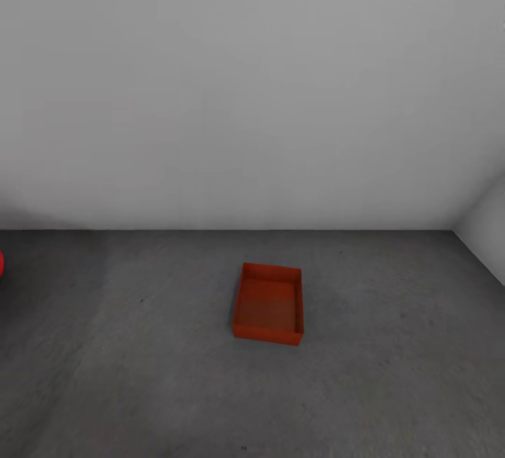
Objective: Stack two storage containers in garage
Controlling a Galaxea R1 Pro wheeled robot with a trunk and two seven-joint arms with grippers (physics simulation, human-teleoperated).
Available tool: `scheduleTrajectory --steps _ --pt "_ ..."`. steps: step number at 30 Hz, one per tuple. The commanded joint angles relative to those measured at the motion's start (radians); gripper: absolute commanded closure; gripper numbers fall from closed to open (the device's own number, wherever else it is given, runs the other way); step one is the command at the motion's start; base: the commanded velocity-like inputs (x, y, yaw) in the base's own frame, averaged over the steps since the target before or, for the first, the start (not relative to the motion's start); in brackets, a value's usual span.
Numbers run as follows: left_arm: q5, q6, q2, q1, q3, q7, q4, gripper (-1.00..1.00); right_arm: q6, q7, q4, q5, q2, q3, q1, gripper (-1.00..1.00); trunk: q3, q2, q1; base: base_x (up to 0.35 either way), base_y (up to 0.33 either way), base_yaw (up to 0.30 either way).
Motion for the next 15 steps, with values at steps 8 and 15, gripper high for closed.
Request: scheduleTrajectory --steps 8,15 --pt "0.005 -0.009 0.000 0.000 0.002 -0.001 0.000 -1.00 -0.015 0.003 0.004 -0.010 0.000 0.008 0.006 -1.00 0.011 -0.002 0.001 0.000 0.000 0.000" --pt "0.004 -0.010 0.000 0.000 0.002 -0.001 0.001 -1.00 -0.017 0.003 0.003 -0.009 0.000 0.009 0.010 -1.00 0.022 -0.002 0.001 0.000 0.000 0.000"
